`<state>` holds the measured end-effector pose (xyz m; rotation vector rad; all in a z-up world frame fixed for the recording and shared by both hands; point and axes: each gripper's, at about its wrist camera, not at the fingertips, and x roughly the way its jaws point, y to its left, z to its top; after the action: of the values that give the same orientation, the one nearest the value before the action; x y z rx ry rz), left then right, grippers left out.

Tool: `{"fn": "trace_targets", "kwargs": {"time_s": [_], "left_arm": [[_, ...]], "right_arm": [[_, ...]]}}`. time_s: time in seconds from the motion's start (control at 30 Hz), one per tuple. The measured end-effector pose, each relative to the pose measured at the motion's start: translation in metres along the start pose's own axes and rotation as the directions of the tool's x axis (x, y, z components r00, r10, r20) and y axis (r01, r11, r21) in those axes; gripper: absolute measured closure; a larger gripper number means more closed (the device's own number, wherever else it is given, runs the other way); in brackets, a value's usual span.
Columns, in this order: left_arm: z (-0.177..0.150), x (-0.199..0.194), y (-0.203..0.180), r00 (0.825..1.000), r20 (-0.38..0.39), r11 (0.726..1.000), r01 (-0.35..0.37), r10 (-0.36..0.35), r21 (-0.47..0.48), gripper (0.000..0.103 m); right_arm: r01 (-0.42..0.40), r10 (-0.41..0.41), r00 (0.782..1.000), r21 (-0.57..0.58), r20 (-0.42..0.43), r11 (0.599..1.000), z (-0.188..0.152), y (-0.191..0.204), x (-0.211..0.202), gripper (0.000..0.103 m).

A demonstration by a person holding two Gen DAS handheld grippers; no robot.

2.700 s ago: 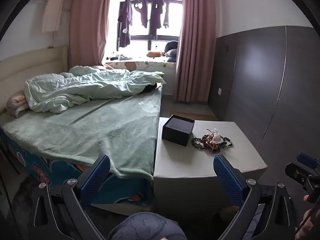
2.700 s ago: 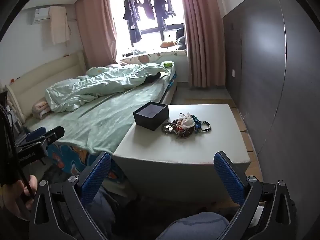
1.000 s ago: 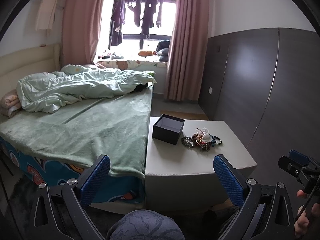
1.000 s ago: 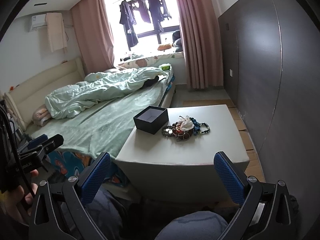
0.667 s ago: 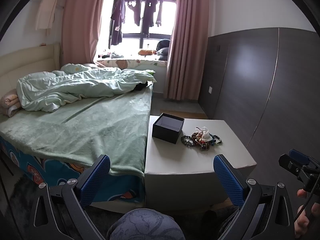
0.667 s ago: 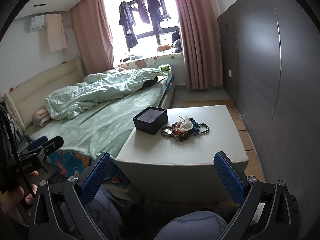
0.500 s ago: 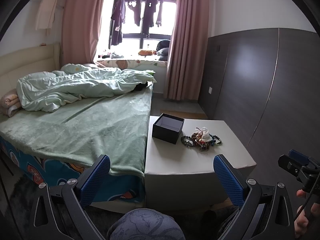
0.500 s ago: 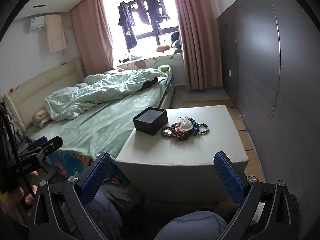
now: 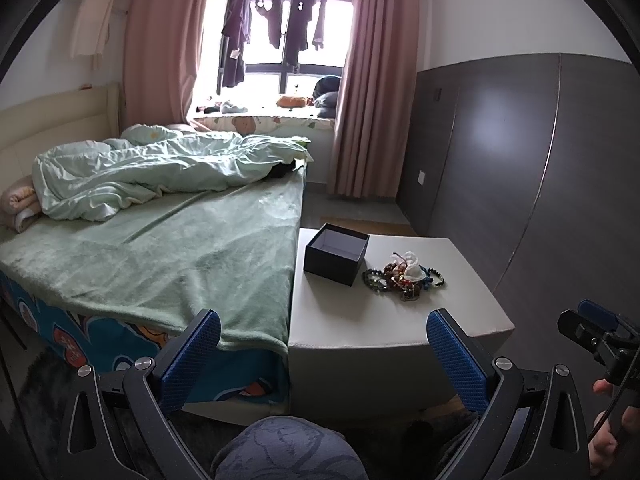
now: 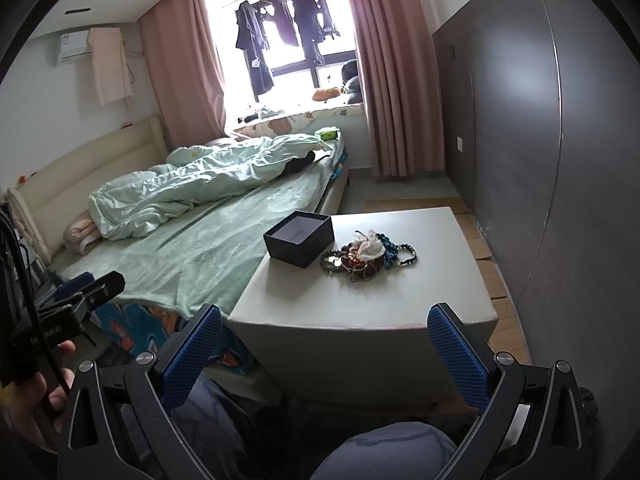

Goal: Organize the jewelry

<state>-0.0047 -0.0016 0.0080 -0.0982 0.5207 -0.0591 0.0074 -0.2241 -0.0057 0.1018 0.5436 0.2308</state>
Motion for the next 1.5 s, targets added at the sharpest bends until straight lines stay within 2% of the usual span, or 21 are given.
{"fn": "trace_targets", "kwargs": {"time_s": [0.17, 0.63, 0.83, 0.97, 1.1, 1.33, 1.5], "left_arm": [[0.002, 0.003, -0.002, 1.0, -0.005, 1.0, -0.004, 0.004, 0.006, 0.0], [0.037, 0.039, -0.008, 1.0, -0.031, 1.0, -0.001, 0.002, 0.015, 0.0], [0.049, 0.061, -0.018, 0.998, -0.046, 0.999, 0.037, -0.036, 0.024, 0.0], [0.054, 0.082, -0.026, 0.996, -0.08, 0.998, 0.05, -0.047, 0.038, 0.0], [0.057, 0.109, -0.037, 0.989, -0.13, 0.995, 0.079, -0.072, 0.056, 0.0], [0.057, 0.161, -0.057, 0.967, -0.204, 0.983, 0.171, -0.153, 0.069, 0.002], [0.057, 0.199, -0.071, 0.947, -0.266, 0.976, 0.206, -0.181, 0.069, 0.02]], "right_arm": [[-0.003, 0.003, 1.0, 0.006, -0.003, 1.0, 0.003, -0.004, 0.006, 0.0], [-0.004, 0.004, 1.0, 0.006, -0.018, 1.0, 0.026, -0.016, 0.032, 0.0], [0.04, -0.039, 0.999, 0.061, -0.02, 0.997, 0.042, -0.04, 0.047, 0.0], [0.036, -0.034, 0.999, 0.107, -0.023, 0.994, 0.048, -0.061, 0.057, 0.0], [-0.007, 0.016, 0.999, 0.171, -0.047, 0.985, 0.05, -0.085, 0.072, 0.0], [-0.02, 0.038, 0.997, 0.252, -0.067, 0.968, 0.054, -0.122, 0.105, 0.0], [-0.015, 0.045, 0.994, 0.284, -0.099, 0.959, 0.052, -0.14, 0.136, 0.002]]}}
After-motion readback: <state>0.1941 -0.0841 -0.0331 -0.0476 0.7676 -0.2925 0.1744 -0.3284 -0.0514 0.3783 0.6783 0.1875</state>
